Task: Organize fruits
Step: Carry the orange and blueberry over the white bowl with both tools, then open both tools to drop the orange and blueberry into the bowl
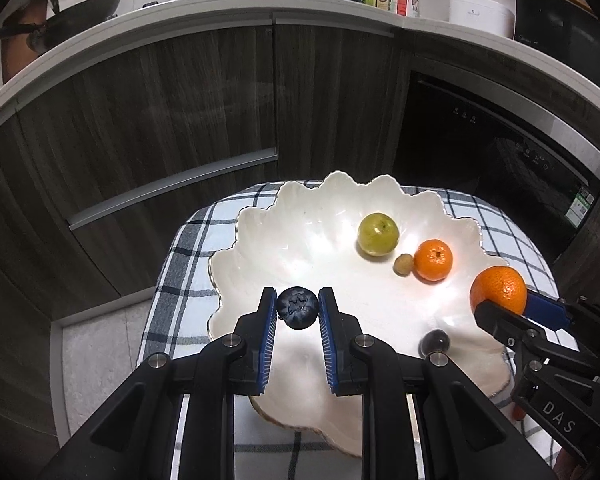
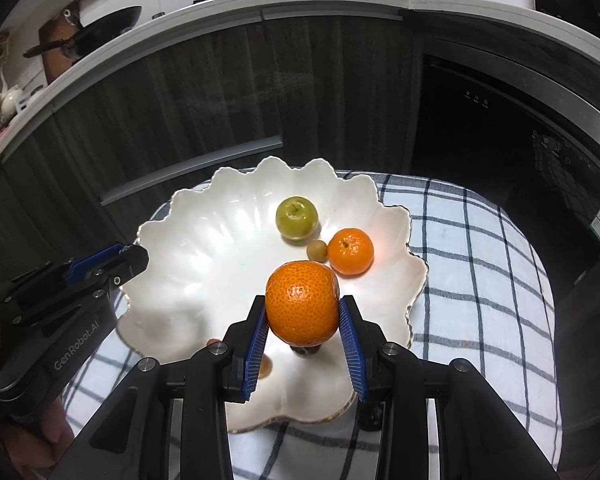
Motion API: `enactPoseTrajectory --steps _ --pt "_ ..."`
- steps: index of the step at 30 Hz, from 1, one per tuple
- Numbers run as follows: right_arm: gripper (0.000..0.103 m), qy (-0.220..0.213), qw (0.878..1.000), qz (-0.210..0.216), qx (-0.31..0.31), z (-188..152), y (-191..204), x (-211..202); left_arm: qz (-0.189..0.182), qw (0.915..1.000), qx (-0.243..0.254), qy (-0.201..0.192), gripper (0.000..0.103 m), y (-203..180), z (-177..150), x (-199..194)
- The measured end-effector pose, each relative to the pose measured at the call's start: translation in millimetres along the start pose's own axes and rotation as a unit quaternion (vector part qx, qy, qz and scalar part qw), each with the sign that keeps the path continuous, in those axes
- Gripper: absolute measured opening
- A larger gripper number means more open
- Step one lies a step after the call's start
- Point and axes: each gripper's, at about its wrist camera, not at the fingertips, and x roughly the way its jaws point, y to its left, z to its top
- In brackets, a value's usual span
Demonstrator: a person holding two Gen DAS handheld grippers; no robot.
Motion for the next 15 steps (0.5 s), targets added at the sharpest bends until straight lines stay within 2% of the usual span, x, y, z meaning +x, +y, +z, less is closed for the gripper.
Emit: enactPoseTrajectory --steps 15 --pt "0.037 0.018 0.999 -0.027 0.010 12 -1 28 -0.001 0.9999 0.006 0.015 0.022 4 12 29"
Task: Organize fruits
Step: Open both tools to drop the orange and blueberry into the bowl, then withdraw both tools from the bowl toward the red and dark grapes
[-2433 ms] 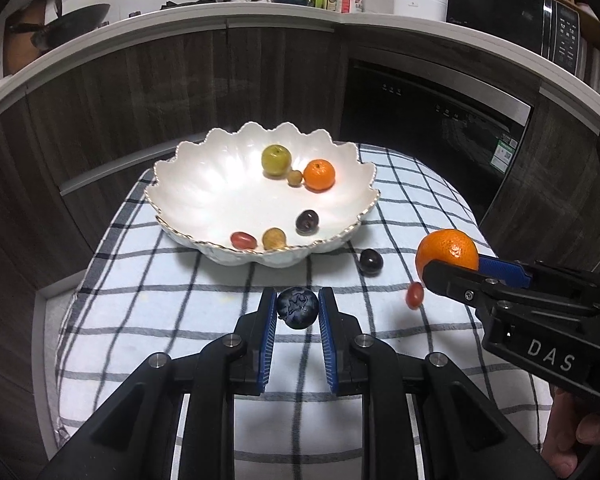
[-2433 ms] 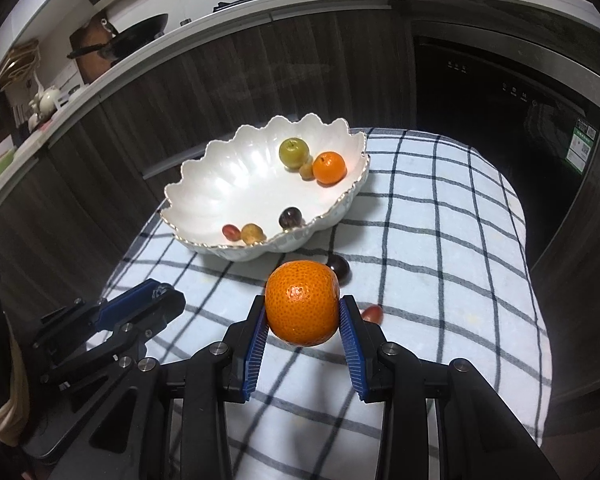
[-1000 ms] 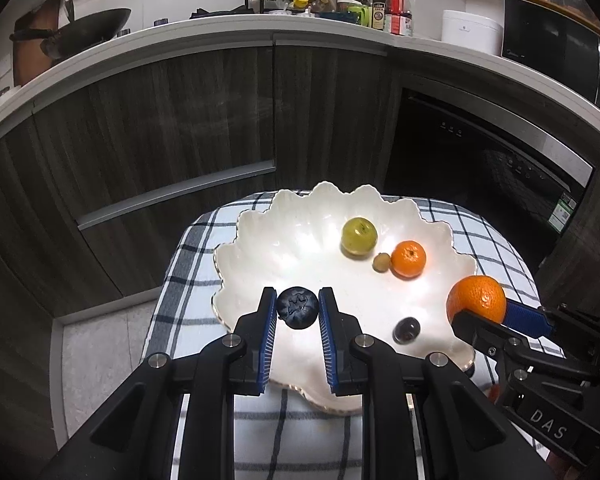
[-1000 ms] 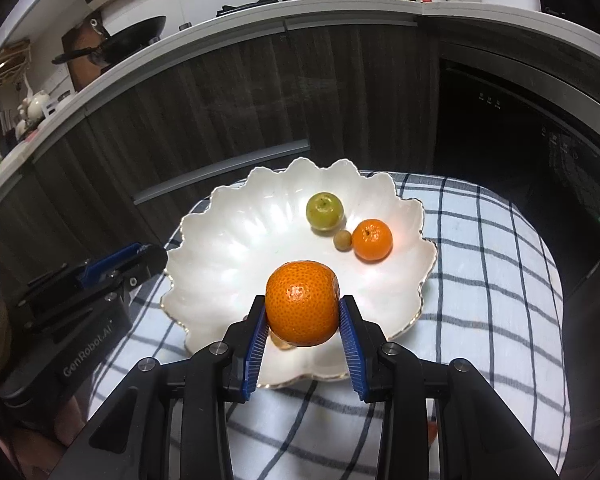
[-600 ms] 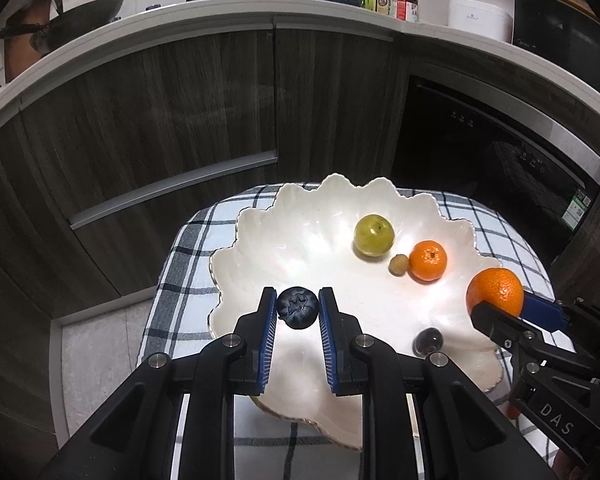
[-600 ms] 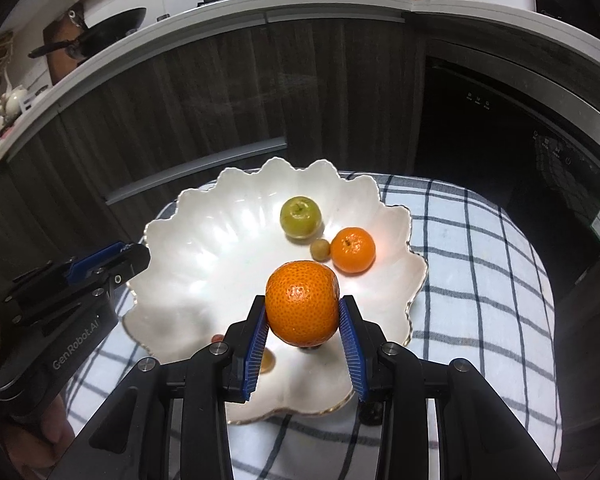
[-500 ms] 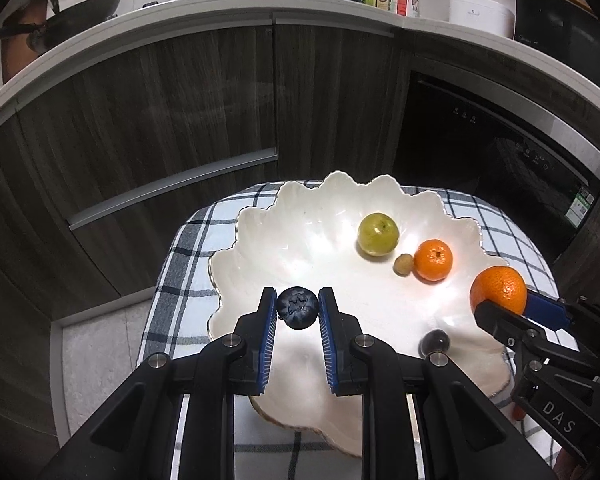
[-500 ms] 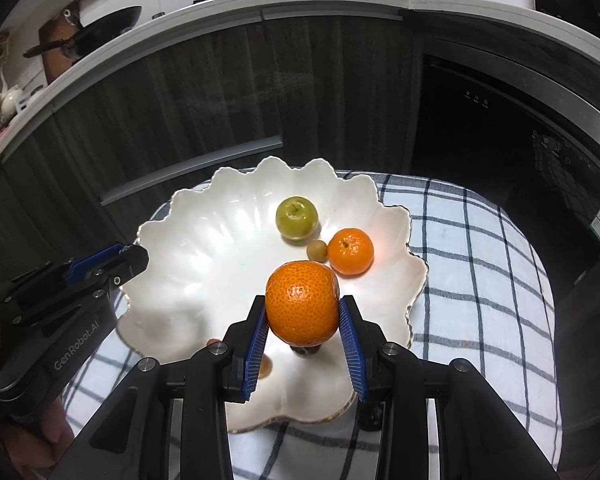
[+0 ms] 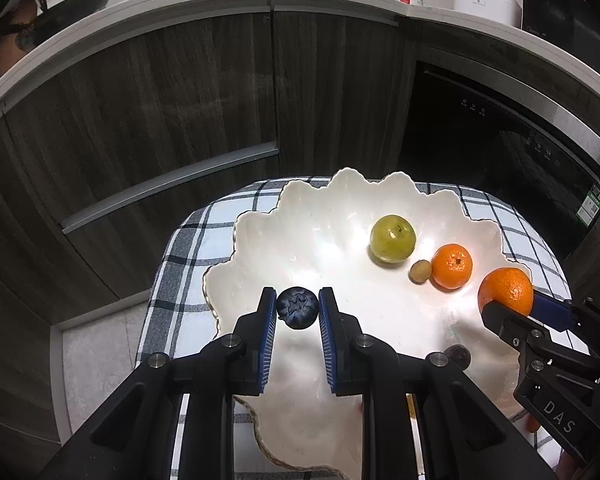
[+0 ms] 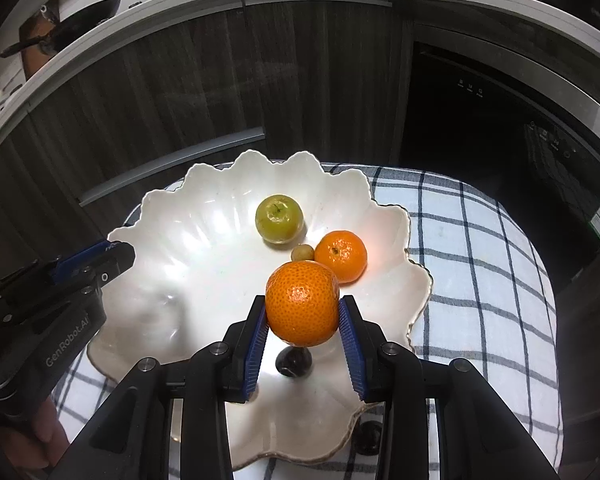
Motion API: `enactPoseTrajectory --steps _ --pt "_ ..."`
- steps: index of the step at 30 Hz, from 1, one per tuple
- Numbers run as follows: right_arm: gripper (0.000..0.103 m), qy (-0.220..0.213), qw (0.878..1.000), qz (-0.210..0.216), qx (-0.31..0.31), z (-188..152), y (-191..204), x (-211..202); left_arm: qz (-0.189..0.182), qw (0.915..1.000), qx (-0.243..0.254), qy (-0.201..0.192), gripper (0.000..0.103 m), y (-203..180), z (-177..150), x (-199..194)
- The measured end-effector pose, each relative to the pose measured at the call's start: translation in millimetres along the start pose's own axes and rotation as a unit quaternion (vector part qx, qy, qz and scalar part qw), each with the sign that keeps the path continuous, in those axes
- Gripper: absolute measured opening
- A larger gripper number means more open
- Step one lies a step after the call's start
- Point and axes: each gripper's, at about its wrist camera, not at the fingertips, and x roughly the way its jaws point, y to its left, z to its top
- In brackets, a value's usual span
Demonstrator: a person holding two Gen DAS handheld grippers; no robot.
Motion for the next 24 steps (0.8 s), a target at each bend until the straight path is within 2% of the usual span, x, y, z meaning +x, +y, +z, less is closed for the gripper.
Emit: enactPoseTrajectory --steps 2,5,14,15,18,24 --pt "0.037 0.002 1.000 0.000 0.000 0 0 1 -0.003 1.0000 0.002 0.005 0.024 -1 -1 2" --pt "0.037 0.008 1.000 -0.002 -0.002 0 1 3 -0.002 1.0000 0.002 0.005 0.033 -2 -2 2" --pt "0.038 0.027 0.999 -0.010 -0.012 1 4 12 0.007 0.9999 0.006 0.010 0.052 -1 -3 1" --pt "0.039 0.026 0.999 -0.012 -0.014 1 4 11 0.008 0.9999 0.006 0.010 0.056 0 -3 0" --pt "0.052 0.019 1.000 -0.014 -0.017 2 5 7 0.016 0.9998 0.007 0.006 0.069 0 -3 -4" --pt "0.061 0.010 1.000 -0.019 -0.012 1 3 -2 0.018 0.9998 0.009 0.000 0.077 0 -3 -14"
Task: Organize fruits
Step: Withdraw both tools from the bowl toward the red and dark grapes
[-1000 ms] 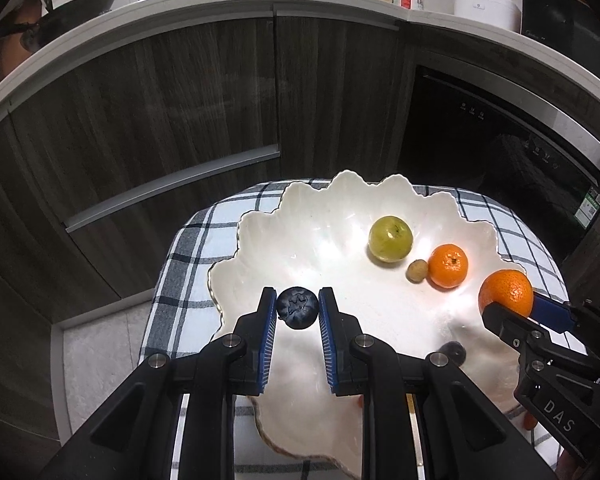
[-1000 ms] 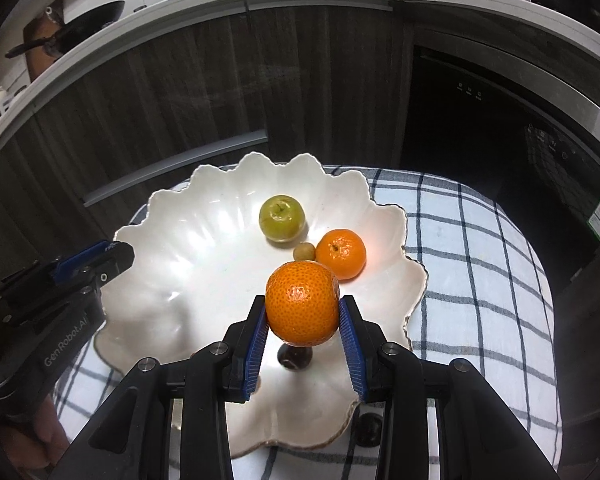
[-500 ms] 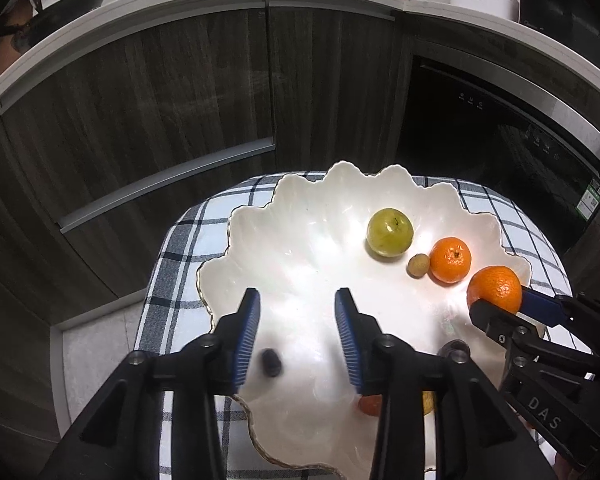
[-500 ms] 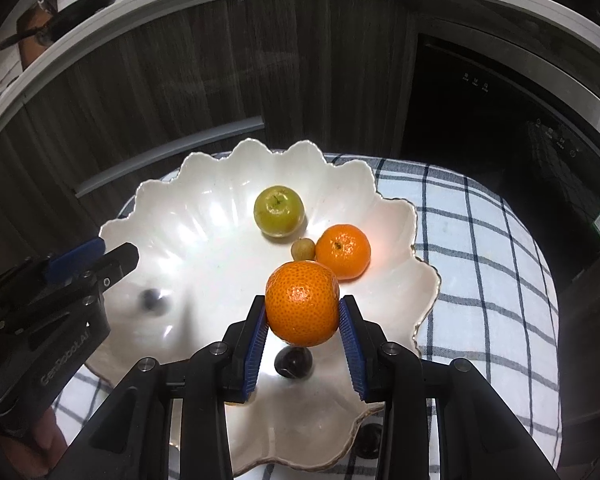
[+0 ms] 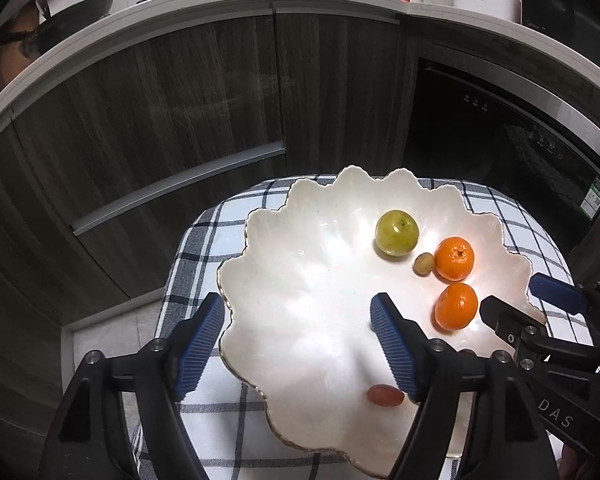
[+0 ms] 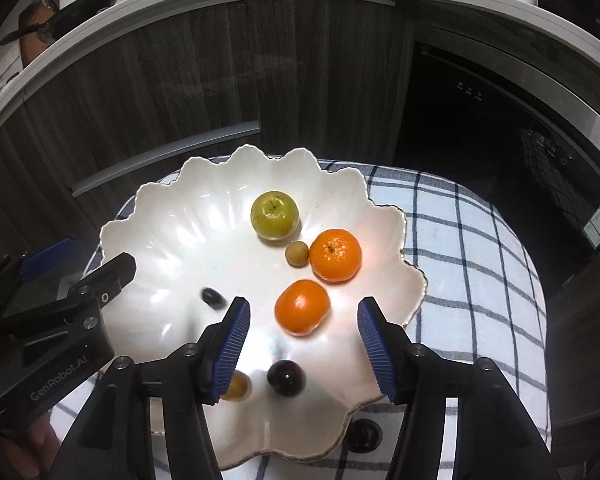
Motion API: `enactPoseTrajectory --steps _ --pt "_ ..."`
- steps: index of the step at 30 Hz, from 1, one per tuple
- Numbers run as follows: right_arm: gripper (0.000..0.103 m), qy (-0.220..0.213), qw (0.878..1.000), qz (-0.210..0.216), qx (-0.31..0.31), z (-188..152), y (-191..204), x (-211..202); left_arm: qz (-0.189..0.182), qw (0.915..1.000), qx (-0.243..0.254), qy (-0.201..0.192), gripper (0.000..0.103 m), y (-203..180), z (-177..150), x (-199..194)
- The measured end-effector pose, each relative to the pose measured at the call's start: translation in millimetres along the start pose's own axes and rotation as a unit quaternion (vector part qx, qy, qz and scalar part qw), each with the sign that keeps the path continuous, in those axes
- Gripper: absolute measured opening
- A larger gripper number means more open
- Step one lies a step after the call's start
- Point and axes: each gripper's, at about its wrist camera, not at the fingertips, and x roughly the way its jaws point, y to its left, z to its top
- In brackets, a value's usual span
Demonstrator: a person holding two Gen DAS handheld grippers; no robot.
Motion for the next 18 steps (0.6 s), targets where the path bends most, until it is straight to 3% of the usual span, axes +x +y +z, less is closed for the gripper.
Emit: enactPoseTrajectory --steps 6,18 --pt "0.066 -0.012 1.000 -0.010 0.008 -2 -7 -14 -0.003 1.0000 0.006 -0.006 0.082 -4 -1 -12" --pt "0.066 -0.037 0.999 -0.024 0.019 -10 -26 -50 -0.015 0.9995 0.013 -0.026 0.083 -24 -1 -46"
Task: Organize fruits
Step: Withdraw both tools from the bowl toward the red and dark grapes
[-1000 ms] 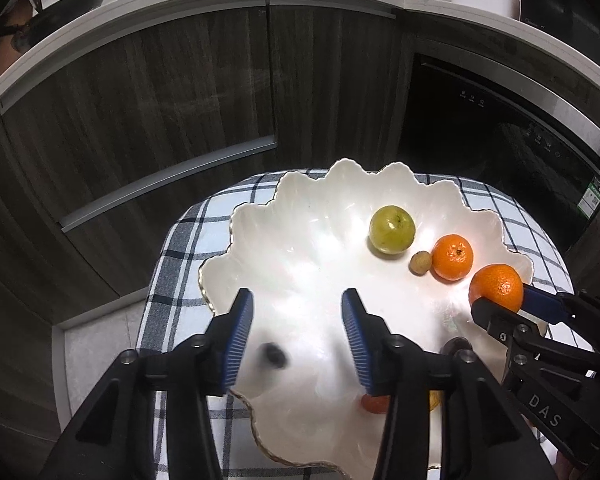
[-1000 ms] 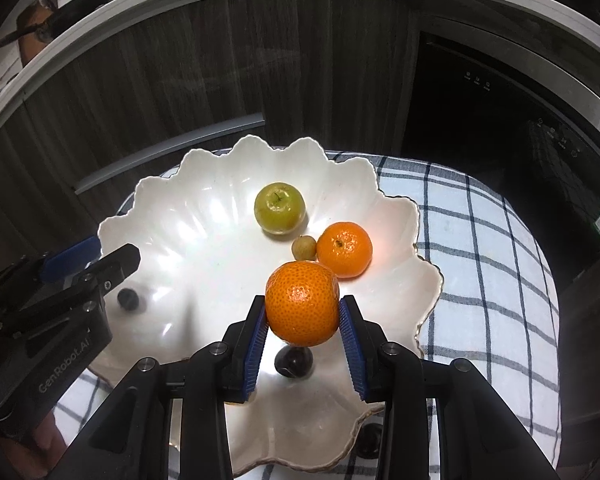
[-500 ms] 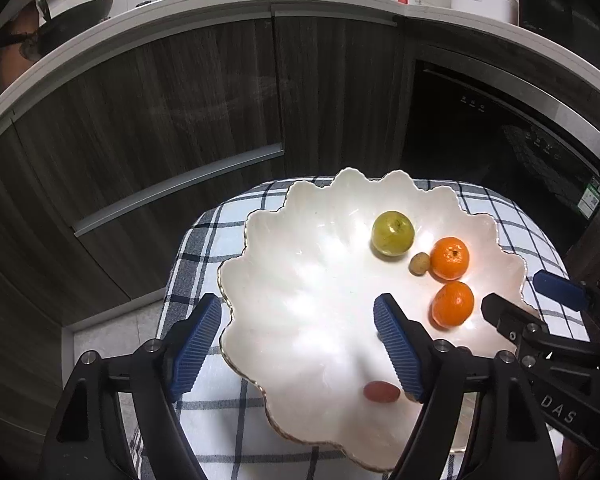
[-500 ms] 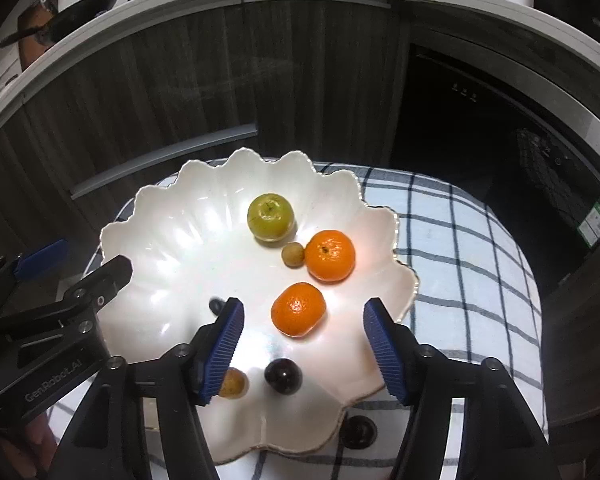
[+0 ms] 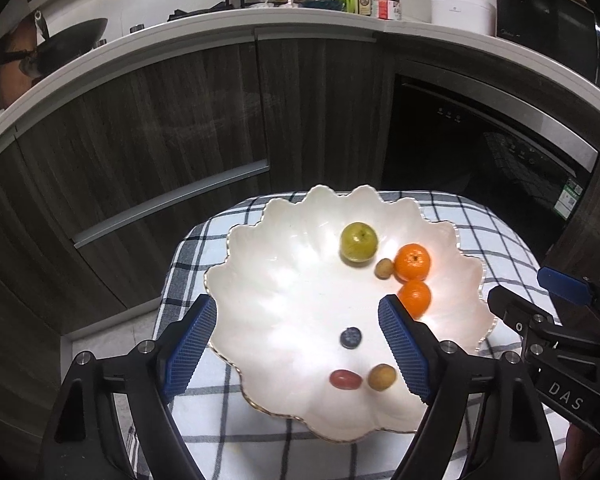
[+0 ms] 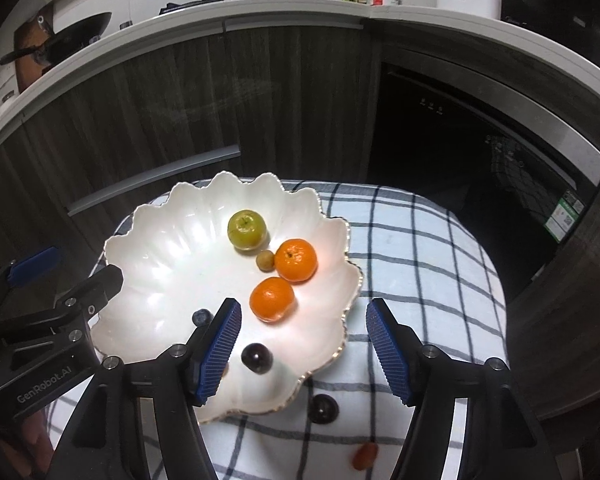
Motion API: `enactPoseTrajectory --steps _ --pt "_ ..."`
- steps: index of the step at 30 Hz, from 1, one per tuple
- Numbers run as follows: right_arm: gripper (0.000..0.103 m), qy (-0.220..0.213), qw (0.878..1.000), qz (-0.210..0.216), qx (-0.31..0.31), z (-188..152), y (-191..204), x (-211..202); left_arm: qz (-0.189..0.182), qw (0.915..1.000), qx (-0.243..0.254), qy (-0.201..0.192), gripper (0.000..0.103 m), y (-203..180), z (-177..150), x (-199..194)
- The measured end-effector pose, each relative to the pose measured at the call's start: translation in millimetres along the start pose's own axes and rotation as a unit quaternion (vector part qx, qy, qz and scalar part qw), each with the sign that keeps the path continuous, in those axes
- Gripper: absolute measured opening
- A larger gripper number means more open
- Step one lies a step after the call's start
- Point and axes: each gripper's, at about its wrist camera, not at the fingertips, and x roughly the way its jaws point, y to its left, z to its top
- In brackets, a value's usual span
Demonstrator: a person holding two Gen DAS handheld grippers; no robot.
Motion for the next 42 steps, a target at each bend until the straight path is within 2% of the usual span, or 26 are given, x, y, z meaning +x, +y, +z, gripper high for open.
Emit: enactPoseTrajectory --steps 21,42 --pt "0.066 -0.028 0.999 -0.022 0.025 -19 -51 -52 -0.023 0.9986 0.034 -0.034 0.083 -49 -4 -52" --pt "0.066 -0.029 0.998 -0.034 0.047 -76 -93 -82 -0.060 0.9933 0.088 -0.046 0.082 -101 -50 -84"
